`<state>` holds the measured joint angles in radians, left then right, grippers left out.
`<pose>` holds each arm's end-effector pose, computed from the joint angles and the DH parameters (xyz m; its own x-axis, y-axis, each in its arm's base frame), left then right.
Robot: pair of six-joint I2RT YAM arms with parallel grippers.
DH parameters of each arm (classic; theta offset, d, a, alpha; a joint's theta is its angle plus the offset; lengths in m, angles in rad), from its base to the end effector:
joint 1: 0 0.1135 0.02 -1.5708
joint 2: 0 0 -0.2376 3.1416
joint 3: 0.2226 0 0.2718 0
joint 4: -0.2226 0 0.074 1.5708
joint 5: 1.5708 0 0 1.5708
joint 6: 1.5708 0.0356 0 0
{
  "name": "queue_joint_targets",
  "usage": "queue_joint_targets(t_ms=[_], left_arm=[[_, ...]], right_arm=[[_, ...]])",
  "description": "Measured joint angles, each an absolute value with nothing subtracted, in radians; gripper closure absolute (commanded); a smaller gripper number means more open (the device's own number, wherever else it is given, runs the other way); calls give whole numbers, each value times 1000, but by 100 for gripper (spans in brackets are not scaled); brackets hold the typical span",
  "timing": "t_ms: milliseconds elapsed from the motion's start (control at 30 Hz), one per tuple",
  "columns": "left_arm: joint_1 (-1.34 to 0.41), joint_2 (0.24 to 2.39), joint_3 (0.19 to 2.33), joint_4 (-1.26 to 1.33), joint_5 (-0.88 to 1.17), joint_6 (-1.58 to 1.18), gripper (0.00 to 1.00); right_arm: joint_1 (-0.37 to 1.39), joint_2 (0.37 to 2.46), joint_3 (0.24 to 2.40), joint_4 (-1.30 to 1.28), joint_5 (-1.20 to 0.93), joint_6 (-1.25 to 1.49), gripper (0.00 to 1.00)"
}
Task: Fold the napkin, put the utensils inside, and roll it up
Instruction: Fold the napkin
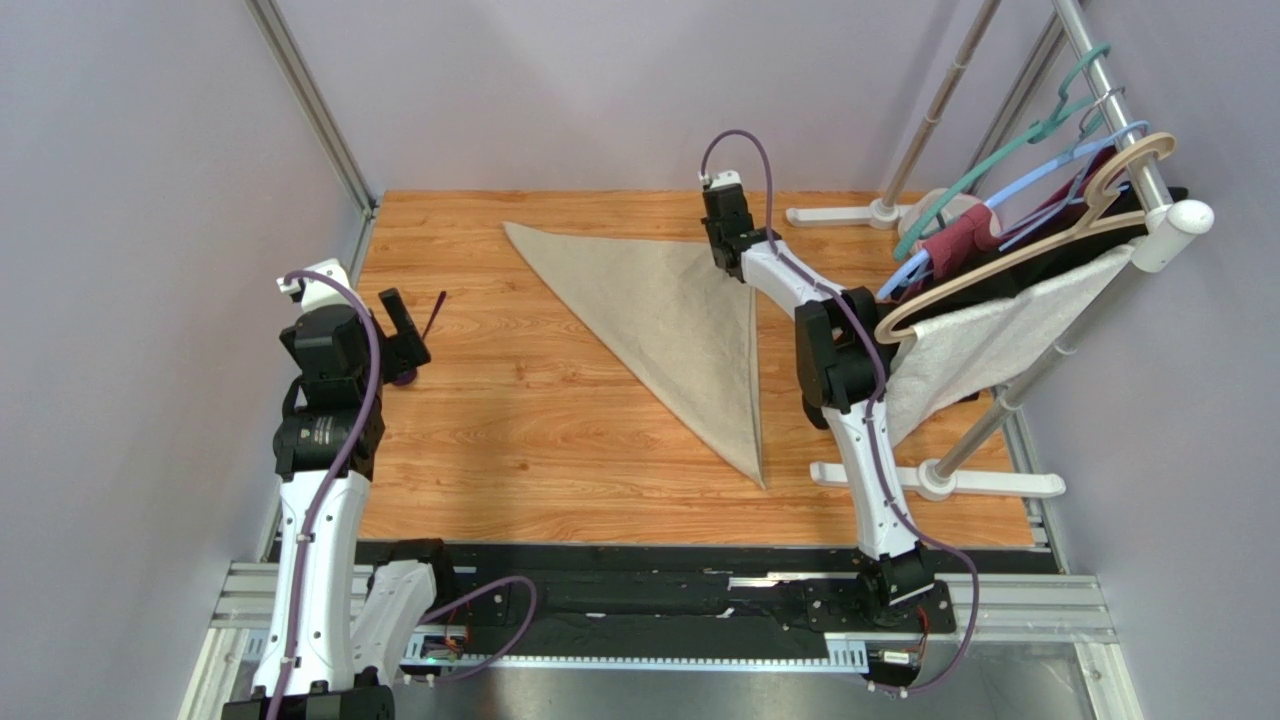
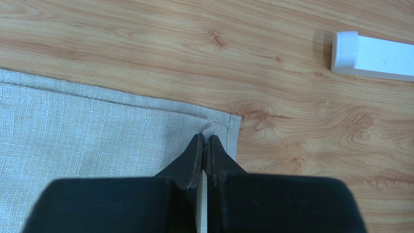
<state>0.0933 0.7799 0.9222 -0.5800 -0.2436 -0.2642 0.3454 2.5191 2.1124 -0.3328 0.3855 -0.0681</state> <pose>0.2016 0.0275 0.3316 -0.3270 -0.2851 -0.9010 -0.4074 0.9028 -0.1378 0.5308 0.1768 0.1302 -0.6291 -0.2934 -0.7199 -0.0953 0.9482 -0.3031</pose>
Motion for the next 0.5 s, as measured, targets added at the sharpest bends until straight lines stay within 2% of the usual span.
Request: queue_joint_targets(t_ms=[33,67,100,167,267,500], left_arm=[[93,780,922,-580,-244,-264,1],[93,780,922,-580,-244,-264,1],[93,780,922,-580,-244,-264,1],[93,780,922,-580,-243,-264,1],[93,780,922,-580,-241,-264,1],[93,780,922,-580,-237,-264,1]], right_arm=[[344,2519,2114,-334,386,-68,83],[343,2519,2114,-334,387,-67,66],[342,2519,2116,-335,390,-67,56],[339,2519,2118,-335,393,-63,43],[334,2518,2118,-335,395,-72,38],[334,2444,2049,-318,373,-80,34]])
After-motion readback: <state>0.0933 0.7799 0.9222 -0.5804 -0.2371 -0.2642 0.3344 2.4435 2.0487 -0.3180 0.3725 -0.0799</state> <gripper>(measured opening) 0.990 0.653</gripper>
